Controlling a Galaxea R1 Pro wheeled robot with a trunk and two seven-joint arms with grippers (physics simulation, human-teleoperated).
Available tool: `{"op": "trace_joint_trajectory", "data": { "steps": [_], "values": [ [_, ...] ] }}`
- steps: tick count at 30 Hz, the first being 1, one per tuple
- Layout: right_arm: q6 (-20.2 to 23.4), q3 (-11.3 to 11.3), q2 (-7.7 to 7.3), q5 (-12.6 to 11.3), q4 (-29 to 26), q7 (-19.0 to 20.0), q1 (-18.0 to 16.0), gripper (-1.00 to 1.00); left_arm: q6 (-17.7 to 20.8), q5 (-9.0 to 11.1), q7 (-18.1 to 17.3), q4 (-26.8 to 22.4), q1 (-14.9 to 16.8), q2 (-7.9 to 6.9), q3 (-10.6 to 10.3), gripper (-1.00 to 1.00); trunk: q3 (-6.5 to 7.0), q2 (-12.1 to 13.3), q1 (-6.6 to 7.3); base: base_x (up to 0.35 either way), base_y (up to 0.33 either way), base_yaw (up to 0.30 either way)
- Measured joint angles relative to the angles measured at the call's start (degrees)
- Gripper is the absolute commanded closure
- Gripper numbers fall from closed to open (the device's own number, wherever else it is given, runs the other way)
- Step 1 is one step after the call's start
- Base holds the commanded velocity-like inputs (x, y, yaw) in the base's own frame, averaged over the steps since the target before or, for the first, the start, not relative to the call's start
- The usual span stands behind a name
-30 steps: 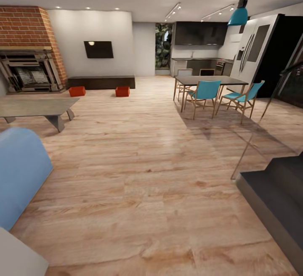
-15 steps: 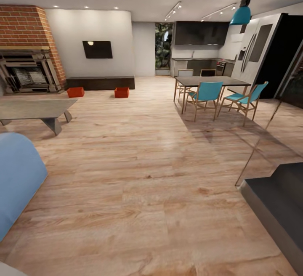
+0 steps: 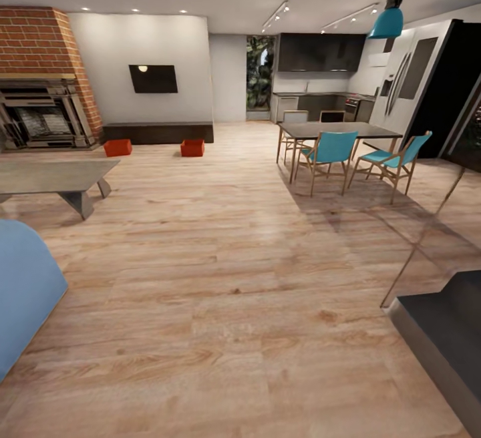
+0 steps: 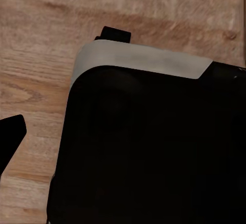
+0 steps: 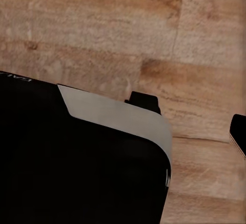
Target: Move the two storage containers from the living room to the garage. In the garage, place one container on the floor and stack the other container on top of it (either order is fine).
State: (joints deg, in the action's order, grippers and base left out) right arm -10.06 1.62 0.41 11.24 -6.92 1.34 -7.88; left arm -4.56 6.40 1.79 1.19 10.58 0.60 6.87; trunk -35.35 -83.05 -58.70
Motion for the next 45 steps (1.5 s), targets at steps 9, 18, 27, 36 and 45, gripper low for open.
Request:
{"op": "trace_joint_trajectory", "data": {
  "steps": [9, 18, 27, 36, 45],
  "values": [
    [-0.1, 0.0, 0.03, -0.1, -0.1, 0.0, 0.0, -1.00, 0.0, 0.0, 0.0, 0.0, 0.0, -0.04, 0.0, -1.00, 0.00, 0.0, 0.00, 0.249, 0.000, 0.000],
    [-0.1, 0.0, 0.13, 0.0, 0.0, 0.0, 0.0, -1.00, 0.0, 0.0, 0.0, 0.0, 0.0, -0.04, 0.0, -1.00, -0.31, 0.0, 0.00, 0.249, 0.000, 0.115],
    [-0.1, 0.0, 0.14, 0.0, 0.0, 0.0, 0.0, -1.00, 0.0, 0.0, 0.0, 0.0, 0.0, -0.03, 0.0, -1.00, -0.75, 0.0, 0.00, 0.249, 0.000, 0.182],
    [-0.1, 0.0, 0.09, 0.0, -0.1, 0.0, 0.0, -1.00, 0.0, 0.0, 0.0, 0.0, 0.0, -0.02, 0.0, -1.00, -0.77, 0.0, 0.00, 0.249, 0.000, 0.013],
    [-0.1, 0.0, 0.04, 0.0, -0.1, 0.0, 0.0, -1.00, 0.0, 0.0, 0.0, 0.0, 0.0, -0.05, 0.0, -1.00, -0.77, 0.0, 0.00, 0.249, 0.000, 0.000]
  ]
}}
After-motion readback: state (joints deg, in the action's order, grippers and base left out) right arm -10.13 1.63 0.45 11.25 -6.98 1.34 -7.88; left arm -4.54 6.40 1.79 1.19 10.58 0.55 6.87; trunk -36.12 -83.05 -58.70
